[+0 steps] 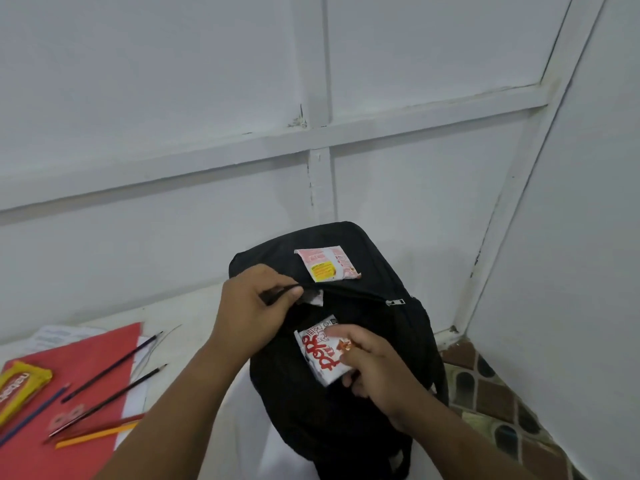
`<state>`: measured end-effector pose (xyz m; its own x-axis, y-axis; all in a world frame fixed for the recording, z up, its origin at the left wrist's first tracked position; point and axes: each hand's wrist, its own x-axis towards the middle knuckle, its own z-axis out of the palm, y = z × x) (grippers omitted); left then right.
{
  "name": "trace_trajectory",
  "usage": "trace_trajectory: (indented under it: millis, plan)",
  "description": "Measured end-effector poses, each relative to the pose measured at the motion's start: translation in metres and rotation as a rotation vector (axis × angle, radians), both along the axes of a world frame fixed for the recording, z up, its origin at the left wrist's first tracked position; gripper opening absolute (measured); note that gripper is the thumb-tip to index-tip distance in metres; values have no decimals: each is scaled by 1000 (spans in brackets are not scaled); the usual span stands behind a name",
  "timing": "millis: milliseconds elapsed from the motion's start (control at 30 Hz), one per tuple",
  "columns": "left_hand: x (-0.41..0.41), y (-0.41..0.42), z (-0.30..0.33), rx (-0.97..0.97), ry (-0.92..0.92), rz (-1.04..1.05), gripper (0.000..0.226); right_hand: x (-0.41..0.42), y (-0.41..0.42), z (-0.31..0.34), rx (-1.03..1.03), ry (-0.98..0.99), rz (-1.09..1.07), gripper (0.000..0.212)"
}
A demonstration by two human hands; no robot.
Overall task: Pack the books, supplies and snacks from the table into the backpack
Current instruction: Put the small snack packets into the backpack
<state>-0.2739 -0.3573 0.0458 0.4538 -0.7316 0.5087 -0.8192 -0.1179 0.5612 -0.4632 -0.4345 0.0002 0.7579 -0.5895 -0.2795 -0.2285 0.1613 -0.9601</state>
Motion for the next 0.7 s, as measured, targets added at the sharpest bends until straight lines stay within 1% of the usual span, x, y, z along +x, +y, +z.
trace_trajectory:
  millis: [100, 167, 233, 300, 400, 467, 533, 633, 700]
  plan:
    - [-2, -6, 10, -13, 55, 44, 10, 9, -11, 10, 42, -40, 19, 40]
    - [-3, -8, 14, -24, 95, 70, 9, 17, -15, 14, 61, -107, -34, 39]
    - [-4, -10, 17, -36, 108, 78, 8, 26, -17, 13, 111, -211, -162, 37]
    - [-5, -11, 19, -41, 119, 83, 8, 35, -16, 10, 191, -302, -330, 41]
    - [-6, -12, 19, -39, 205, 99, 7, 45, -4, 6, 297, -397, -514, 46]
    - [-5, -14, 19, -39, 251, 112, 8, 49, 3, 5, 280, -386, -584, 40]
    - [-5, -15, 19, -40, 278, 112, 8, 57, 3, 5, 267, -353, -608, 30]
    - [-5, -17, 20, -60, 315, 94, 9, 71, -10, 7, 262, -316, -613, 23]
    - [-4, -17, 21, -75, 336, 83, 12, 77, -15, 11, 231, -296, -558, 23]
